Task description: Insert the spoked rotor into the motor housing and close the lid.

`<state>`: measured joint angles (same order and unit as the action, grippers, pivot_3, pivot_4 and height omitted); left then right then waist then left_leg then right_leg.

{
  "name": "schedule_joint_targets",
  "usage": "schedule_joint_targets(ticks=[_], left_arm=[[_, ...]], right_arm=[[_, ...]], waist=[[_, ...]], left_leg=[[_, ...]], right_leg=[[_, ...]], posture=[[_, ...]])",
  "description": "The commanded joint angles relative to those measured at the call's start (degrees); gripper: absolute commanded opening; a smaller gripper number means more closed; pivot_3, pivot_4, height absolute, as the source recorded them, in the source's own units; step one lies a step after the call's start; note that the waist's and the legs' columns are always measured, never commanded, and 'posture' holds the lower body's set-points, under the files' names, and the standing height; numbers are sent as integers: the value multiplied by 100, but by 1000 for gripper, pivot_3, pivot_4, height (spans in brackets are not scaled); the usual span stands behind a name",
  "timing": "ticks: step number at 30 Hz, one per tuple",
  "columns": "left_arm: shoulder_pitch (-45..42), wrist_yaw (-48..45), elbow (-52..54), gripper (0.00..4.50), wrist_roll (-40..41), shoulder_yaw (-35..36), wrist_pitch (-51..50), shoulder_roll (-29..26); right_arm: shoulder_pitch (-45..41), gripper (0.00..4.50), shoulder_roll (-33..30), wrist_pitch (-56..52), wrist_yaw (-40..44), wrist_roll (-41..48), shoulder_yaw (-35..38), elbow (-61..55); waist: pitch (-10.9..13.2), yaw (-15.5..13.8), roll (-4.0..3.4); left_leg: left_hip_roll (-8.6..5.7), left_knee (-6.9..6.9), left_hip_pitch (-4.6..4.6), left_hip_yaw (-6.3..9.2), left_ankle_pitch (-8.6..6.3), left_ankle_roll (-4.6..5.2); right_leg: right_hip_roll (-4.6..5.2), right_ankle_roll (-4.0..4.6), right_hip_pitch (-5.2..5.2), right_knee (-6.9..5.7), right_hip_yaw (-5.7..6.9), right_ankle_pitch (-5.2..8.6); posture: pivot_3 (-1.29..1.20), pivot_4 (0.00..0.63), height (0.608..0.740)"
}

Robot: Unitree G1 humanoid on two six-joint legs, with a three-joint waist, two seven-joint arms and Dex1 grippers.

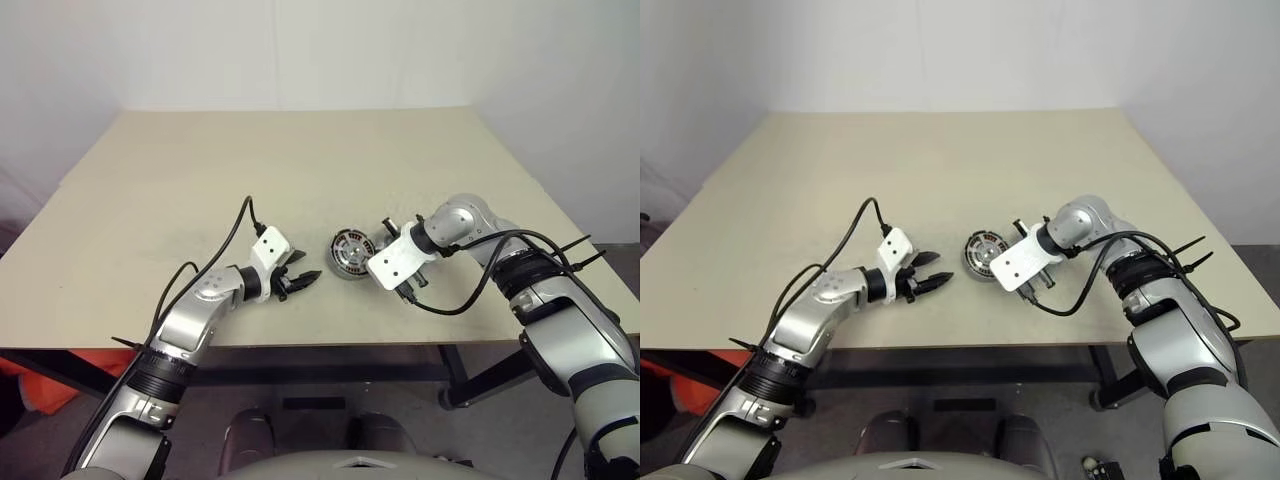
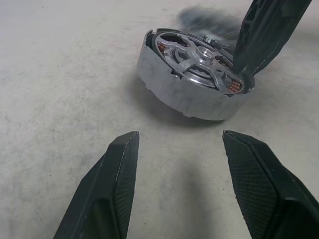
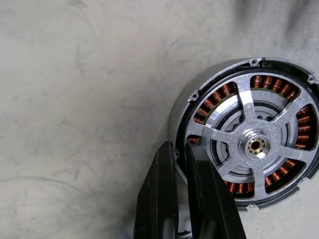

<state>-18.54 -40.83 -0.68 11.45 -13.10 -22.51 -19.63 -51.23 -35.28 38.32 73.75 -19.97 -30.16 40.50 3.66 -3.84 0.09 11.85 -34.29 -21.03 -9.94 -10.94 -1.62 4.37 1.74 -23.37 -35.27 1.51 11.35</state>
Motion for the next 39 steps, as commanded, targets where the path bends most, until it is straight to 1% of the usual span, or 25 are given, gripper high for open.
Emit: schedule_joint_targets(ticks=[1,4,10,18,28,30,33,35,39], left_arm=[[-9,68,109,2804,-14,121,119,26],[26,126,84,2804,-38,132,130,54],[156,284,149,2804,-44,214,107,52],[511,477,468,2804,-38,360,27,-33],[705,650,736,2804,-21,460,-101,-64],[712,653,753,2804,-20,479,-117,-77],[718,650,768,2804,-18,500,-134,-98],[719,652,775,2804,-19,504,-145,-108],[712,640,778,2804,-17,512,-163,-125]], right_arm=[[-229,11,5,-122,-48,289,281,-104],[-258,11,75,-354,58,508,368,-224],[-389,11,397,-700,-55,623,391,-305],[-675,11,1069,-1105,-602,327,251,182],[-734,11,1528,-1354,-703,217,209,801],[-716,11,1548,-1352,-571,232,175,824],[-683,972,1579,-1367,-548,259,197,803],[-666,1619,1617,-1364,-700,283,257,781],[-652,3053,1585,-1325,-716,383,330,692]], waist=[[0,0,0],[1,0,0],[1,8,-1],[2,-2,-1],[3,-4,0],[3,-11,0],[3,-11,0],[3,-11,0],[3,-5,0]], left_leg=[[0,0,0,0,0,0],[0,0,0,0,0,0],[0,1,-9,0,0,0],[1,1,-17,-1,0,0],[1,2,-19,0,0,-1],[1,2,-19,0,0,-1],[1,2,-19,0,0,-1],[1,2,-19,0,0,-1],[1,2,-17,0,0,-1]], right_leg=[[0,0,0,0,0,0],[0,0,0,0,0,0],[-1,2,-11,0,0,1],[-1,3,-20,-1,0,1],[-1,3,-20,-1,1,1],[-1,3,-20,-1,1,1],[3,3,-19,-1,-1,1],[3,3,-19,-1,0,1],[0,3,-19,-2,0,1]], posture=[[0,0,740],[0,0,740],[0,0,740],[0,0,740],[0,0,740],[0,0,740],[0,0,740],[0,0,740],[0,0,740]])
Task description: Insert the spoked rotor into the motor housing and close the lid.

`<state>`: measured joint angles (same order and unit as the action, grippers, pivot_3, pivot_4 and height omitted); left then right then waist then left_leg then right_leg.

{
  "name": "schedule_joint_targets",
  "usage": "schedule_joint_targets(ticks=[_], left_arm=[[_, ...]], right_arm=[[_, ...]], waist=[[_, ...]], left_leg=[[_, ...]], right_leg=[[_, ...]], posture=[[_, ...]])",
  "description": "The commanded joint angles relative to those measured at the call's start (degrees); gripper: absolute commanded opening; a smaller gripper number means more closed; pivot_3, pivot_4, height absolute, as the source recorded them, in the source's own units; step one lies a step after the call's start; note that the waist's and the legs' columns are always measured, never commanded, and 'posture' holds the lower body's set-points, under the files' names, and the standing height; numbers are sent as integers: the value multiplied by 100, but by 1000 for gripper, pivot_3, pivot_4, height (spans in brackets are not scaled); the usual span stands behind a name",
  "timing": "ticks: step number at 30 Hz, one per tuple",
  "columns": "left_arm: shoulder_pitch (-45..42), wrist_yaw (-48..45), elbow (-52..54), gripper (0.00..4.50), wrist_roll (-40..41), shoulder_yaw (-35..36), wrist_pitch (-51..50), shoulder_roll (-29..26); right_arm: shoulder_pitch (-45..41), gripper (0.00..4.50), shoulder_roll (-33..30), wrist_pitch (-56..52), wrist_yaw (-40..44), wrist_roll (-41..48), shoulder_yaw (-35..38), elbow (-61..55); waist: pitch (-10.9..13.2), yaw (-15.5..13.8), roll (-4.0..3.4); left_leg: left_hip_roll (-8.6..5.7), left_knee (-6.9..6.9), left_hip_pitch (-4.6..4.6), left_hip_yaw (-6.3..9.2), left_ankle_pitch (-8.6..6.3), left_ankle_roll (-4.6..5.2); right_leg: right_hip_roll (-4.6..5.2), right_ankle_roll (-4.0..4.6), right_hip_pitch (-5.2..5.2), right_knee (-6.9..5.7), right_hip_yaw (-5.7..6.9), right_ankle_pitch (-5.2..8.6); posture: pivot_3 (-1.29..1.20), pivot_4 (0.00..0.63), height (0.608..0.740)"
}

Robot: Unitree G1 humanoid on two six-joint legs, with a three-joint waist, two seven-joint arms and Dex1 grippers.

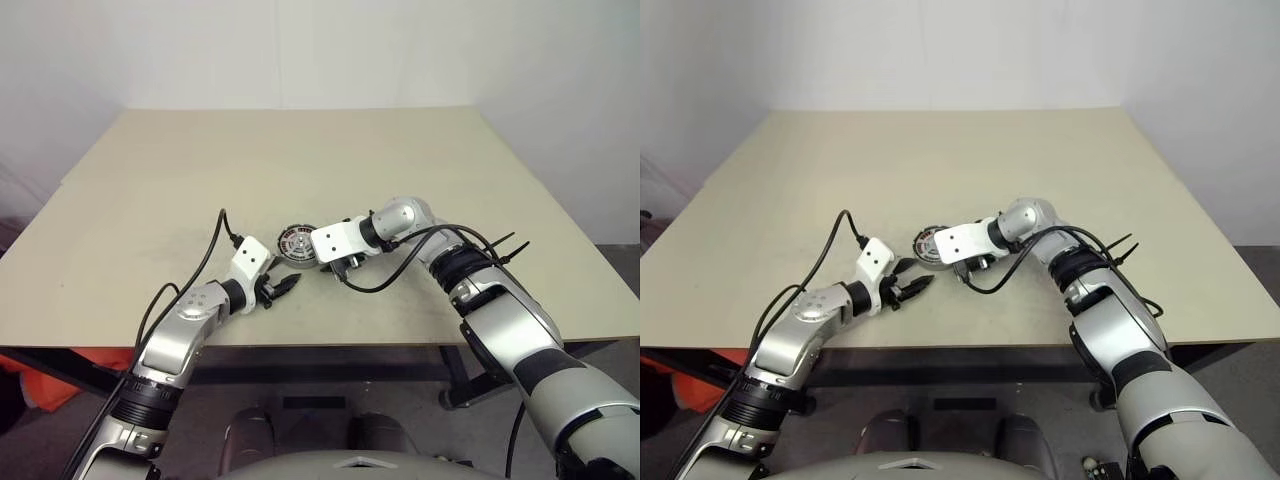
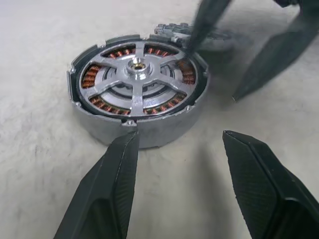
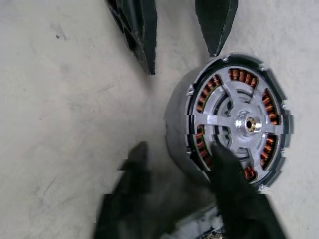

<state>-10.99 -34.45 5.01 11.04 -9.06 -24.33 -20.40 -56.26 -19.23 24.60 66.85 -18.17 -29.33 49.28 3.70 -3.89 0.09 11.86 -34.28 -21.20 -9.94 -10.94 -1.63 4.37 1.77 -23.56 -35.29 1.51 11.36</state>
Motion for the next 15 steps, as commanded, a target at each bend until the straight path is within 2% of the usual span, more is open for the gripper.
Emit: schedule_joint_targets(ticks=[1,4,8,12,15], left_arm=[[-50,-7,198,2804,25,108,24,-53],[-78,-32,158,2804,22,106,45,-65],[-140,-57,96,2804,18,100,145,-41],[-304,-32,-38,2804,54,220,415,32],[-444,-128,-177,2804,67,285,470,-43]], right_arm=[[-116,3357,-49,13,24,293,301,-280],[14,4405,-113,-230,143,578,514,-628],[280,4459,17,-1408,33,1263,1114,-1233],[802,4459,453,-4959,-552,2855,2382,-2320],[1374,4459,474,-7404,-974,3920,3215,-3077]], waist=[[0,0,0],[0,-2,0],[0,-3,0],[1,-18,-1],[0,-80,-1]], left_leg=[[0,0,0,0,0,0],[0,0,1,0,0,0],[0,0,1,0,0,0],[0,2,13,0,2,-2],[1,3,22,5,5,-8]], right_leg=[[0,0,0,-1,0,0],[0,0,0,-1,-1,0],[0,0,1,-1,-1,0],[-4,0,10,-2,-2,0],[-4,0,23,-2,0,0]], posture=[[0,0,740],[0,0,740],[0,0,740],[0,0,740],[0,0,740]])
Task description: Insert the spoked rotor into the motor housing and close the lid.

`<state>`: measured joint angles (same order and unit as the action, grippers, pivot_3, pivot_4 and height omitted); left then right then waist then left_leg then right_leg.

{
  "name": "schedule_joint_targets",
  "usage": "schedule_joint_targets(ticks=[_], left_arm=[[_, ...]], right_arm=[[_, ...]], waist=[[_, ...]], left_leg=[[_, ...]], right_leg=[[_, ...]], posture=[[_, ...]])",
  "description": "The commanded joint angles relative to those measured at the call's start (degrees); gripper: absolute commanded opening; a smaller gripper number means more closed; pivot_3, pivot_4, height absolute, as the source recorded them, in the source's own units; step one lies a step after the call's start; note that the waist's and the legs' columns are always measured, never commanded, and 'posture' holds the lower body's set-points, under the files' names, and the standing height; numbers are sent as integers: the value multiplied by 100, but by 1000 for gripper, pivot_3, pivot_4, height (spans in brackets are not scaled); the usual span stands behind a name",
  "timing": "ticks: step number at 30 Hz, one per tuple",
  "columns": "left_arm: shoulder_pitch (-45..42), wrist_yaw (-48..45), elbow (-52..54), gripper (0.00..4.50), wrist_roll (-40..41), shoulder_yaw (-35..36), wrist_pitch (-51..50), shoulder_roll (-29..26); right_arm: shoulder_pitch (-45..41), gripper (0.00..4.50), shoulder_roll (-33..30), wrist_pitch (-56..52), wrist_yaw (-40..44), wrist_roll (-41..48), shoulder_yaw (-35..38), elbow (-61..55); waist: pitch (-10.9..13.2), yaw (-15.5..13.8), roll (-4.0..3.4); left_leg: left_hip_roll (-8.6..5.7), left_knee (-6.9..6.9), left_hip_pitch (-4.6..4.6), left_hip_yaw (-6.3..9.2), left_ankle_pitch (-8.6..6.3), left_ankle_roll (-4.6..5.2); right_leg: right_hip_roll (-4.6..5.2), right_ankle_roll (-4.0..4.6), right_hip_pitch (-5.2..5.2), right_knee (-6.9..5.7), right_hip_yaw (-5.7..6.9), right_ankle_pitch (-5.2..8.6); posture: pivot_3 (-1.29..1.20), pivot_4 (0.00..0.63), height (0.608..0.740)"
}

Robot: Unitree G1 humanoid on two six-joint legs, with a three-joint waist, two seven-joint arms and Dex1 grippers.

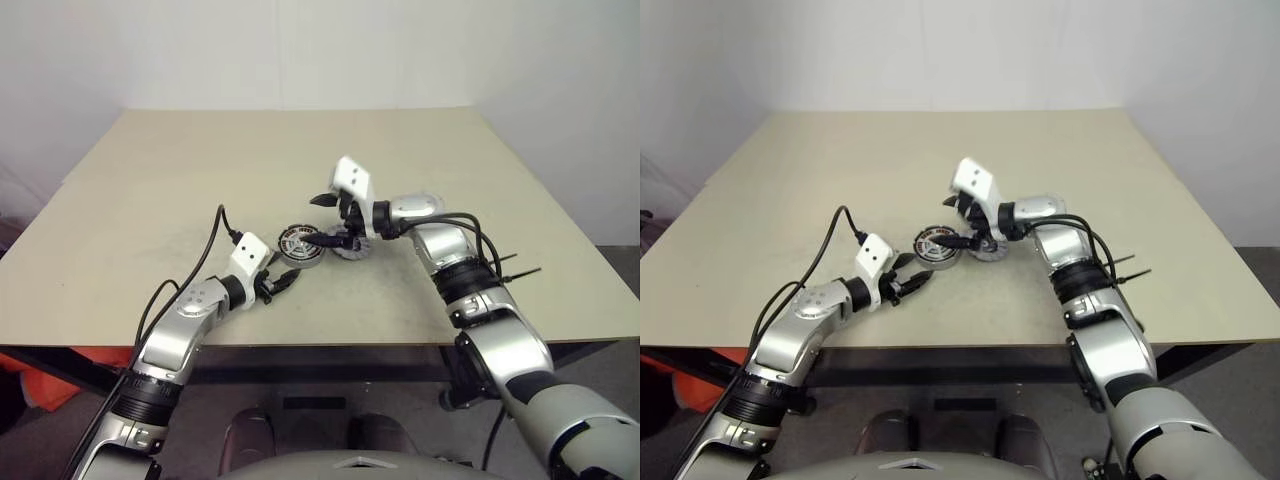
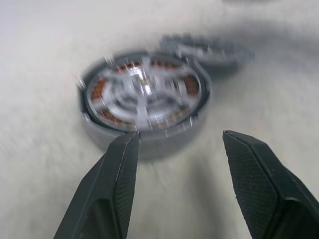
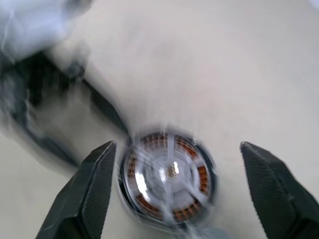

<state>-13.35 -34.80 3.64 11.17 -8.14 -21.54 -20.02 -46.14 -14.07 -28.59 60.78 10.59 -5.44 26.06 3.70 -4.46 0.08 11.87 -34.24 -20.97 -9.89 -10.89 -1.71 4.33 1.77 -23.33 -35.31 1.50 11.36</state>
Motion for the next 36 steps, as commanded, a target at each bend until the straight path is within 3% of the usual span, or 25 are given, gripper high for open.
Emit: schedule_joint_targets(ticks=[1,8,13,21,28,36], left_arm=[[-281,-143,-127,2804,40,212,221,-130],[-547,-349,-497,2804,-1,247,338,-247],[-646,-407,-607,2804,-36,186,383,-177],[-650,-440,-658,2804,-83,151,439,-126],[-571,-388,-591,2804,-129,167,406,-130],[-492,-354,-513,2804,-156,174,394,-166]], right_arm=[[619,4459,-72,-2839,-495,1404,1118,-1053],[1201,4459,-48,-5273,-1396,2595,2333,-2139],[1484,4459,-14,-5682,-2025,2573,2492,-2236],[1538,4459,106,-5420,-2811,2411,2657,-1749],[935,4459,407,-4302,-3977,2208,3567,-284],[823,4459,567,-3682,-4268,2384,3556,16]], waist=[[0,-55,0],[4,-110,-11],[3,-121,-11],[3,-115,-11],[1,-99,-14],[0,-112,-14]], left_leg=[[-1,0,3,1,0,0],[-3,10,7,-1,15,-26],[-3,25,29,-1,22,-38],[-5,59,32,-1,49,-84],[-8,104,54,-5,68,-114],[-8,107,86,-4,64,-107]], right_leg=[[1,0,4,1,0,0],[-1,-3,-6,1,-2,1],[-1,-41,7,2,-3,24],[1,-42,1,14,-6,24],[1,-37,5,29,-6,21],[6,-41,40,45,-4,23]], posture=[[0,0,740],[0,0,740],[0,0,740],[0,0,740],[0,0,740],[0,0,740]])
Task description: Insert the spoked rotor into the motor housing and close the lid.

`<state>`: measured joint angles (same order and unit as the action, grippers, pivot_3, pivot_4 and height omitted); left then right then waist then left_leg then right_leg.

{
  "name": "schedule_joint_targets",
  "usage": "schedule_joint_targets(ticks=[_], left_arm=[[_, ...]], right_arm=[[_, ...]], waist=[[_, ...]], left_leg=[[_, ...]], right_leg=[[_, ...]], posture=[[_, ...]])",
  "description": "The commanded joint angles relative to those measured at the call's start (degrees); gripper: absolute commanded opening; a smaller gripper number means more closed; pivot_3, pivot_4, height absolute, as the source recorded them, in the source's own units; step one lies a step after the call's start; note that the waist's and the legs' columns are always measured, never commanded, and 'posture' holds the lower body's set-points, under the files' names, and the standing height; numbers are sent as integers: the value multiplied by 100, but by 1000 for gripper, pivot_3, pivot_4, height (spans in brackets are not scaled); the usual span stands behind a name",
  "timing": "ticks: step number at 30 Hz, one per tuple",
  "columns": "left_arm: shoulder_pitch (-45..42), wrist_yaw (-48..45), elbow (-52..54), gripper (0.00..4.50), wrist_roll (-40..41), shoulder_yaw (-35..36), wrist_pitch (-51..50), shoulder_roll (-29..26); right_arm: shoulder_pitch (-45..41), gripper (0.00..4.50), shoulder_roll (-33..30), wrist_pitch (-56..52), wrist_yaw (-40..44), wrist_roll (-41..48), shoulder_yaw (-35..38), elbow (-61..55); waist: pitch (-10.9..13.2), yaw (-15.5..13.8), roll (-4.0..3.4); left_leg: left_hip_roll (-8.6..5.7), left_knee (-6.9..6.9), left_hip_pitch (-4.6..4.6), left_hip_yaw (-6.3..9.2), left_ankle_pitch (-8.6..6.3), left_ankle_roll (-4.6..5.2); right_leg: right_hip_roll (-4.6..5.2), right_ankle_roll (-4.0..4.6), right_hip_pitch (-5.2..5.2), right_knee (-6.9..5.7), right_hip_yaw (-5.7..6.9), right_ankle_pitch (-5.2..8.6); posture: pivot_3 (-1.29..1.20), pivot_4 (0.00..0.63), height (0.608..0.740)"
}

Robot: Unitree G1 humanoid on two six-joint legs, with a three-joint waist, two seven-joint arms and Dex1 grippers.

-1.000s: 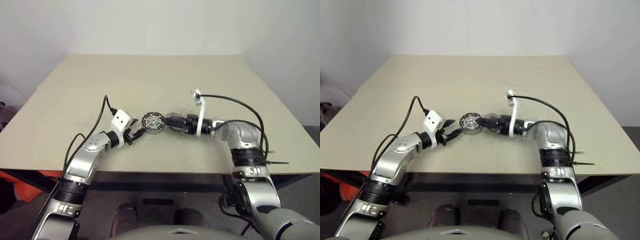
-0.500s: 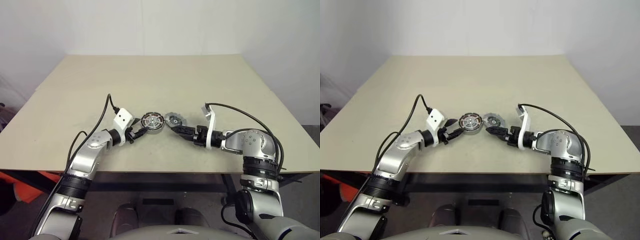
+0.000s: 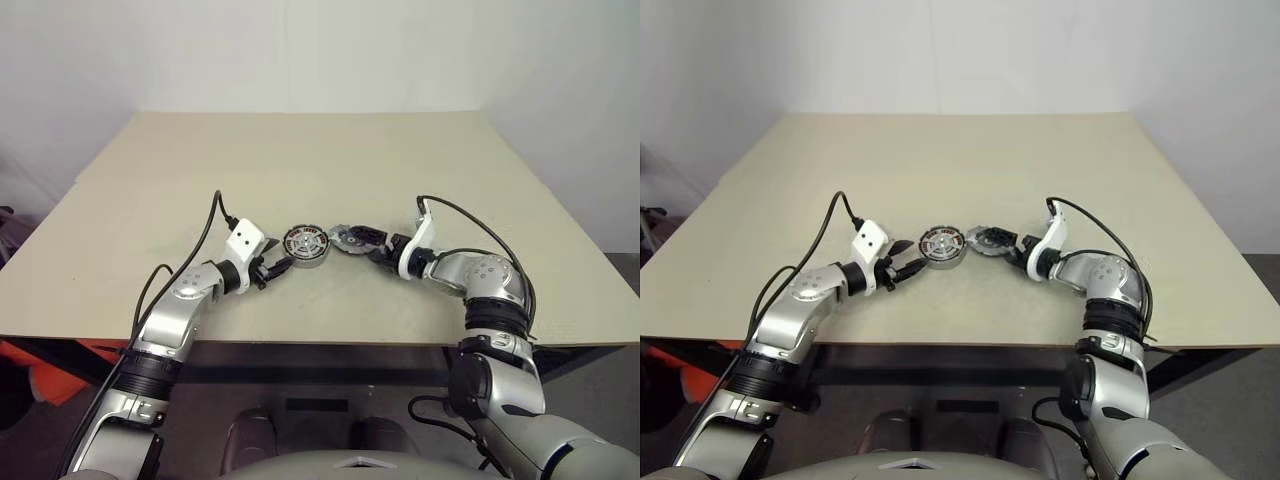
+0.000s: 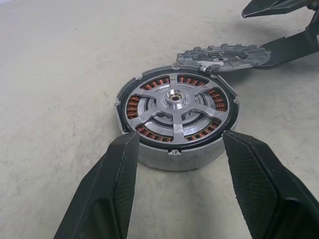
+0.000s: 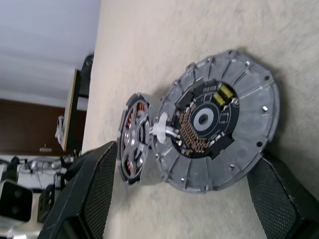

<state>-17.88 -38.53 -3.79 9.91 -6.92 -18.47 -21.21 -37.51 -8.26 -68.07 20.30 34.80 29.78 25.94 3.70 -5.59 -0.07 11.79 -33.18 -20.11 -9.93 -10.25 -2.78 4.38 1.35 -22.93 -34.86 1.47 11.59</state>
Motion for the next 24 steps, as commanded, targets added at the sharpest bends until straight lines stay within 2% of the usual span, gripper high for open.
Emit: schedule_joint_targets(ticks=[1,9,13,14,16,20,24], left_arm=[[-35,23,233,2804,-37,49,87,-51],[18,71,224,2804,-96,36,115,-35],[28,116,244,2804,-95,28,70,45],[29,125,244,2804,-95,29,64,58],[23,134,216,2804,-94,48,68,67],[42,172,149,2804,-79,124,80,50],[92,245,110,2804,-79,216,101,32]], right_arm=[[-39,4459,-5,297,-224,-15,8,27],[-227,4459,140,636,38,498,46,-396],[-266,4459,288,684,150,637,-191,-699],[-272,4459,326,675,190,662,-281,-782],[-307,4459,412,656,233,714,-426,-904],[-324,4459,497,587,318,797,-707,-1051],[-297,4459,574,511,363,831,-966,-1164]], waist=[[0,1,0],[0,6,0],[0,19,-1],[0,21,-1],[0,21,-1],[-1,7,-2],[-1,9,-2]], left_leg=[[0,0,0,0,0,0],[0,10,-7,0,1,-1],[2,19,-21,-1,2,-2],[2,23,-26,-2,0,1],[1,32,-40,-2,-3,4],[0,40,-83,-2,-3,4],[1,37,-87,-2,-2,3]], right_leg=[[0,0,0,1,0,0],[-1,-1,-14,1,2,0],[-6,4,-32,0,2,-3],[-8,39,-38,2,2,-17],[-11,56,-52,4,6,-15],[-13,66,-94,4,15,-10],[-13,65,-96,3,14,-10]], posture=[[0,0,740],[0,0,740],[0,0,740],[0,0,740],[0,0,740],[0,0,740],[0,0,740]])
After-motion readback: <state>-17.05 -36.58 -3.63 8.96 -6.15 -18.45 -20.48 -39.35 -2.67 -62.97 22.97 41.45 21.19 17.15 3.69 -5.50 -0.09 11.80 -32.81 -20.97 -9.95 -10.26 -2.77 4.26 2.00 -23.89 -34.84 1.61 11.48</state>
